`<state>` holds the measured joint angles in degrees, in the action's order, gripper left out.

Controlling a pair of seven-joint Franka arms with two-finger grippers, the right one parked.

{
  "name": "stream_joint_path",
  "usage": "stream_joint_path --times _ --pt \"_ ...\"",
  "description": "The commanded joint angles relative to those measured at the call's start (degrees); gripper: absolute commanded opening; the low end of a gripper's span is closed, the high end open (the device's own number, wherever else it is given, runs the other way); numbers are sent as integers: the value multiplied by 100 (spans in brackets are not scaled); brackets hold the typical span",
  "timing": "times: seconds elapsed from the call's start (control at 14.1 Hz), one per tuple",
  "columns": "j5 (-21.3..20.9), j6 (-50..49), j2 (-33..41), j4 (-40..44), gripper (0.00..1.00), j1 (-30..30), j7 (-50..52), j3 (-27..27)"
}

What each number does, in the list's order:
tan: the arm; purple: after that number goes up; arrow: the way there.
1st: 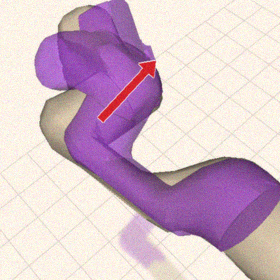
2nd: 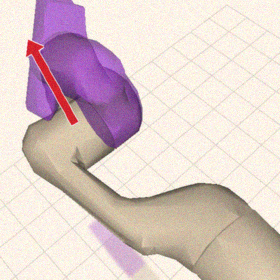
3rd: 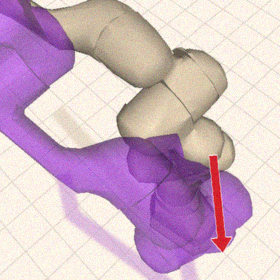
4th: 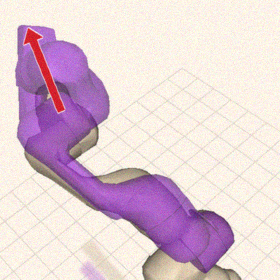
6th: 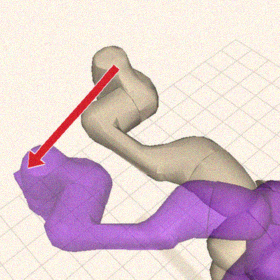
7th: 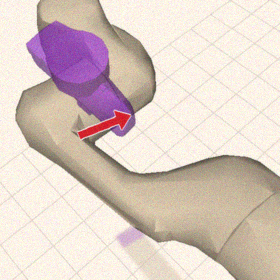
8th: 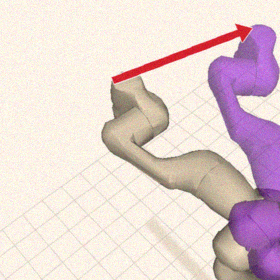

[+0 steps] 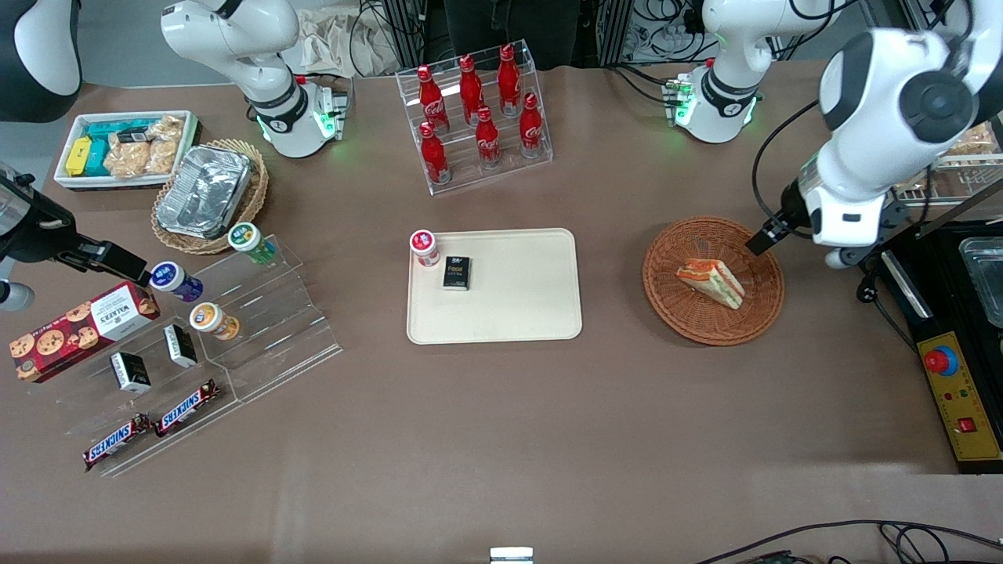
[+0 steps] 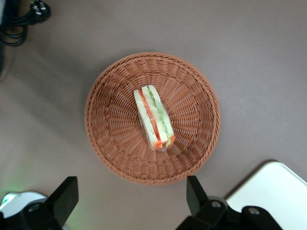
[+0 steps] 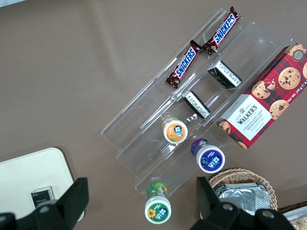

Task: Place sandwich from basket to tray
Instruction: 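Lower the left gripper and close it on the wrapped sandwich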

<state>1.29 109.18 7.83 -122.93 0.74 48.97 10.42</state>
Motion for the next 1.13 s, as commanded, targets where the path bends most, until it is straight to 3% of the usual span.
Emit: stream_joint_path --times 0.0,0.35,1.06 --pt "-86 882 26 -756 100 -21 191 4" --pt "-252 1711 -668 -1110 100 -65 586 4" --pt "-253 2994 -1169 -1558 100 -153 983 13"
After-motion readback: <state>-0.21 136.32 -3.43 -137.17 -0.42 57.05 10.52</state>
